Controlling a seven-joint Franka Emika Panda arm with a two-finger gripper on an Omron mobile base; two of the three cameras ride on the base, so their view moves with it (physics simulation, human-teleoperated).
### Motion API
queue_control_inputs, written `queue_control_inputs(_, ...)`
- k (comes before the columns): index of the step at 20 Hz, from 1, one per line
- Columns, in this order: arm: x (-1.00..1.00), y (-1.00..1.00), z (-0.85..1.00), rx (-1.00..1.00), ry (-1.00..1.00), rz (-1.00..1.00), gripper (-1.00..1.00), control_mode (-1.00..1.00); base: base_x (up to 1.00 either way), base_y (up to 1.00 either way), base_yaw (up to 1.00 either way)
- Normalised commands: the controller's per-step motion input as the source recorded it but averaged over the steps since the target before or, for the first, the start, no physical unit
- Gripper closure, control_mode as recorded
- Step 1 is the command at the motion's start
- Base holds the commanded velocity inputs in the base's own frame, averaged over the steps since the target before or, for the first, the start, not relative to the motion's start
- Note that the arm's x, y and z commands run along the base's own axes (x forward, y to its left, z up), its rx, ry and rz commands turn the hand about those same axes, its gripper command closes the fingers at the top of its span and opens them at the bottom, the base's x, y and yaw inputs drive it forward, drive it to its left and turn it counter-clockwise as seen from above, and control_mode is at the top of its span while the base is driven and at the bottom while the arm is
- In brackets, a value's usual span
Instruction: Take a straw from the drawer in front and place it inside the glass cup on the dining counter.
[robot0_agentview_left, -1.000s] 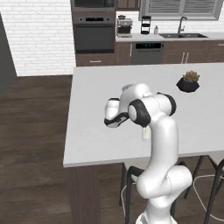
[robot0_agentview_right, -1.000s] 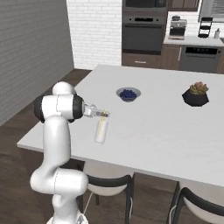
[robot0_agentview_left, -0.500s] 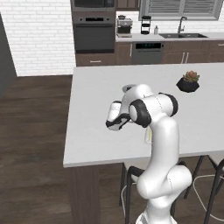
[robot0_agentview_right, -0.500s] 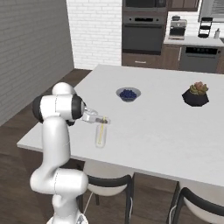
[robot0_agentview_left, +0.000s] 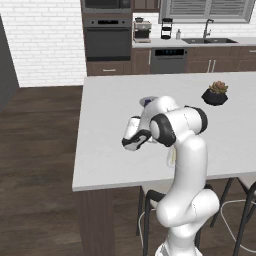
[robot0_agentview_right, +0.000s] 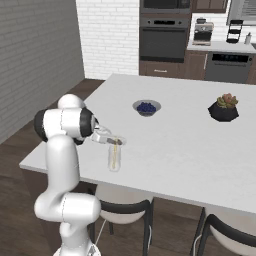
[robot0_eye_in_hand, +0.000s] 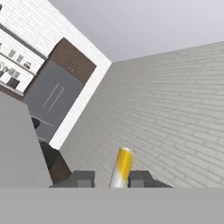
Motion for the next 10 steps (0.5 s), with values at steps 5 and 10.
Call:
queue_control_inputs(5,-0.46,0.0,0.0,0.0,-0.08,-0.03,-1.0,-1.0,0.0,0.0,0.0)
queue_control_inputs(10,-0.35,0.0,0.12,0.0,-0.1,-0.03,-1.0,-1.0,0.0,0.0,0.0)
